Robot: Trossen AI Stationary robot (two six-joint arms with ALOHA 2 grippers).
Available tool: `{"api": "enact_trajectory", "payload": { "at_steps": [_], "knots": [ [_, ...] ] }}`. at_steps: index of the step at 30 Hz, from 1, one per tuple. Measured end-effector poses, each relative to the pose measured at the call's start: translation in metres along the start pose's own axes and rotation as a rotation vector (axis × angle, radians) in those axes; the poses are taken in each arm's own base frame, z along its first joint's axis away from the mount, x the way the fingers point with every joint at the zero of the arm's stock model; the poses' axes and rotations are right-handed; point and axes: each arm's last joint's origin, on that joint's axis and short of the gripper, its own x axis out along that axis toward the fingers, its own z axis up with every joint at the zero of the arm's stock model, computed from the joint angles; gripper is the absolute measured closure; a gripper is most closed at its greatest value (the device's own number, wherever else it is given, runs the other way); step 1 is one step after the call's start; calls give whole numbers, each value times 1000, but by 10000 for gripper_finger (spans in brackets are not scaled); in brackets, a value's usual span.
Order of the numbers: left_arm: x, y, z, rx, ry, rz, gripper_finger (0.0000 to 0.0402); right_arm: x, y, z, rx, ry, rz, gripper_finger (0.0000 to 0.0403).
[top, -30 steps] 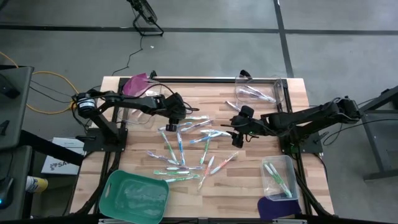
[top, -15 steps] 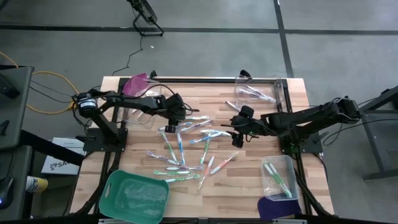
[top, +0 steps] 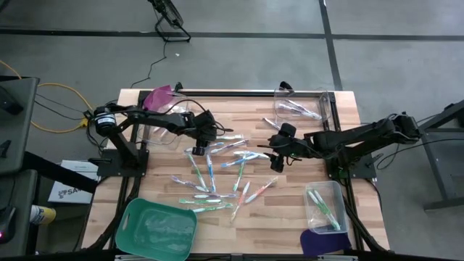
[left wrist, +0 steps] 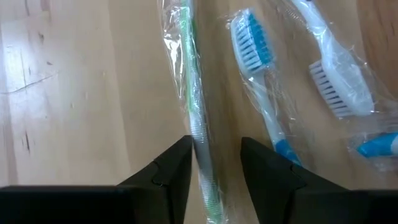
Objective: Pick & Place Toothbrushes
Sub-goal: Put the green toothbrush into the white bin
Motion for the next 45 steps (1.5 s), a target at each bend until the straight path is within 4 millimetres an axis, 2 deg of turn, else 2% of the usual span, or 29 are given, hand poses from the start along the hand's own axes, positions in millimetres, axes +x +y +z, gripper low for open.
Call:
{"api": "enact_trajectory", "payload": {
  "at_steps": [8,19,25,34,39,45],
  "knots": [
    [-2,6,7,68,0,49,386,0,0,0,-1,0,0,130],
    [-17,17,21,68,56,208,394,0,0,1,-2,-7,1,130],
    [-34,14,33,62,-30,241,394,6,4,8,-43,-73,12,130],
    [-56,2,49,115,-172,248,394,6,4,8,-78,-82,-1,130],
    [-59,-4,57,159,-233,242,394,5,3,11,-72,-111,-48,130],
    [-63,0,65,149,-333,266,394,5,4,18,-102,-176,-32,130]
  ]
}}
